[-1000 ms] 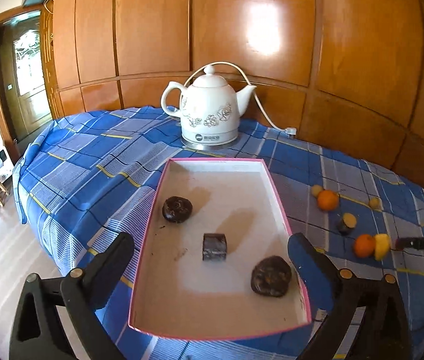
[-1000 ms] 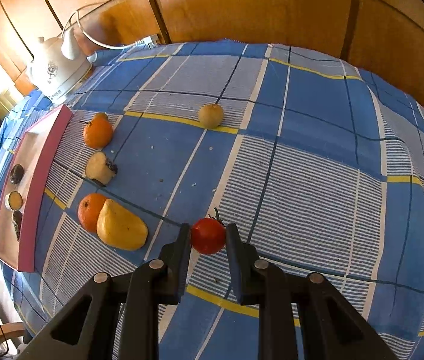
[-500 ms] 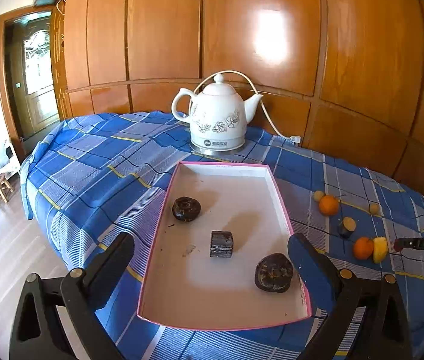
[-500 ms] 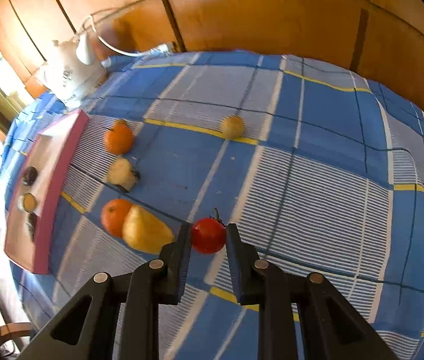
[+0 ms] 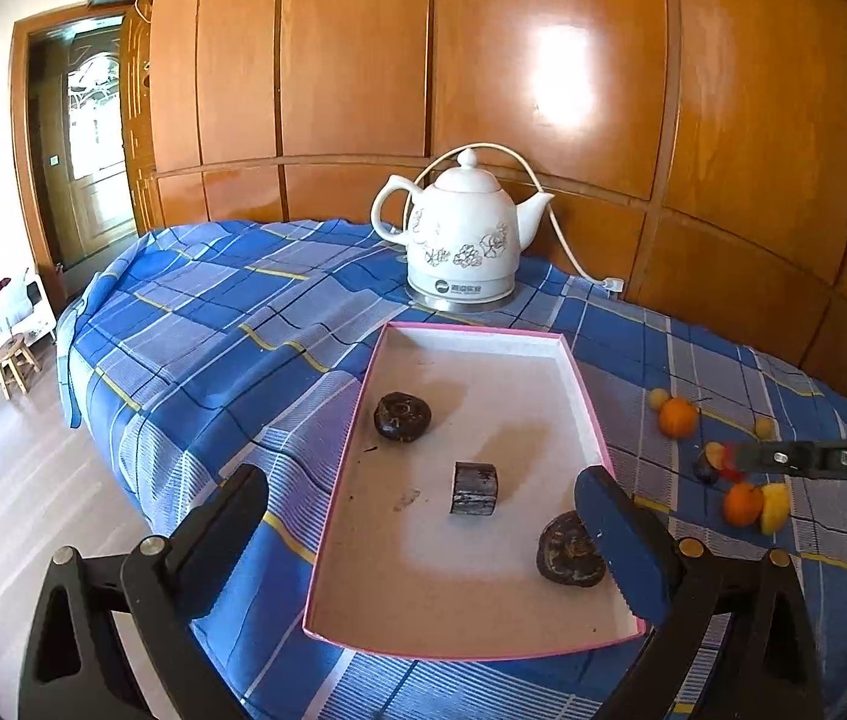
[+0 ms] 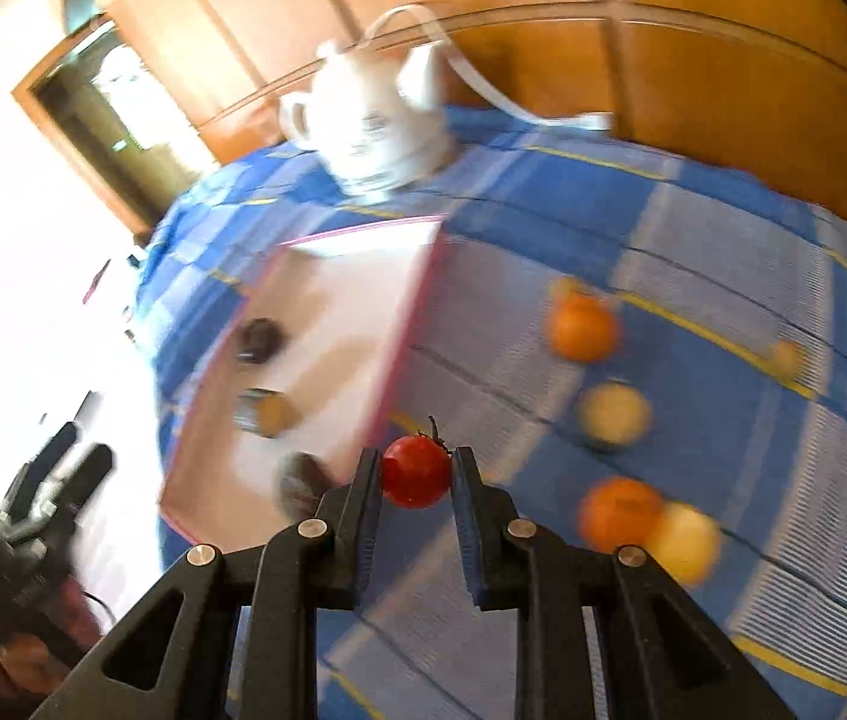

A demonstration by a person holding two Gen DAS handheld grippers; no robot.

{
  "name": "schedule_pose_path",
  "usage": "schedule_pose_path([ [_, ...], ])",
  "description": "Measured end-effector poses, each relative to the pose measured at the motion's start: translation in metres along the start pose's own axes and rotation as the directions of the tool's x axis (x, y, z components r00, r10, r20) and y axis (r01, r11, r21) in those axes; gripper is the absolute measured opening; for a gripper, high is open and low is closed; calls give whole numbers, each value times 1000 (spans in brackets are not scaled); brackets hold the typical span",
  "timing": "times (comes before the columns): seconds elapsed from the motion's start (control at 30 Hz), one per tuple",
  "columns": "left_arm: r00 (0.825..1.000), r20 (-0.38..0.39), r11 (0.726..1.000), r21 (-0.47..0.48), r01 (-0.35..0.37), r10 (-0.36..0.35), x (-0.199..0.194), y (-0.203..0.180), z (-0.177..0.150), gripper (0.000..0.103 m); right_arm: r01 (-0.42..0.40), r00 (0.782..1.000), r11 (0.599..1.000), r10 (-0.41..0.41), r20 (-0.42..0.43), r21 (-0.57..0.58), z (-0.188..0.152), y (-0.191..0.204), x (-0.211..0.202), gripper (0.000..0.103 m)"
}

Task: Organize fruits
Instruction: 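Carry the red cherry tomato into the tray and open the right tool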

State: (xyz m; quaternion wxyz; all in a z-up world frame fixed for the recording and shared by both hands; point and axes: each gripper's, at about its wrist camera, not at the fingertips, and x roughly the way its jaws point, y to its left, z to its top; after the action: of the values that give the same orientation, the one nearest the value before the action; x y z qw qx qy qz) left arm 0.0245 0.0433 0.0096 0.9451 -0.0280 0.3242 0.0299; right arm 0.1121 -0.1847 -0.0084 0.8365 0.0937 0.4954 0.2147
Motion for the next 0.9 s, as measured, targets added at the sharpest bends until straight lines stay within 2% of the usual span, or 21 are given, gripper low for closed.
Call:
schedule_pose_path([
  [0.23, 999, -23, 999, -41, -25, 24, 6, 17, -3, 103, -61, 997, 997, 58, -54, -51, 19, 56, 49, 23],
  [0.43, 998, -41, 996, -71, -53, 50, 12, 36, -8, 103, -23, 996, 999, 19, -92, -37, 28, 66, 83, 25],
  [0.5, 997, -49, 995, -80, -56, 52, 14, 41, -10, 103, -14, 996, 1000, 12, -94, -20, 29, 64, 89, 30],
  [0.7, 997, -57, 994, -92, -51, 46, 16, 46, -15, 103, 9, 998, 1000, -9, -69, 0, 21, 56, 79, 34],
  [0.9, 999, -50, 996, -80, -25, 21, 13, 37, -16, 103, 69, 998, 997, -70, -10, -46, 6, 54, 50, 35],
])
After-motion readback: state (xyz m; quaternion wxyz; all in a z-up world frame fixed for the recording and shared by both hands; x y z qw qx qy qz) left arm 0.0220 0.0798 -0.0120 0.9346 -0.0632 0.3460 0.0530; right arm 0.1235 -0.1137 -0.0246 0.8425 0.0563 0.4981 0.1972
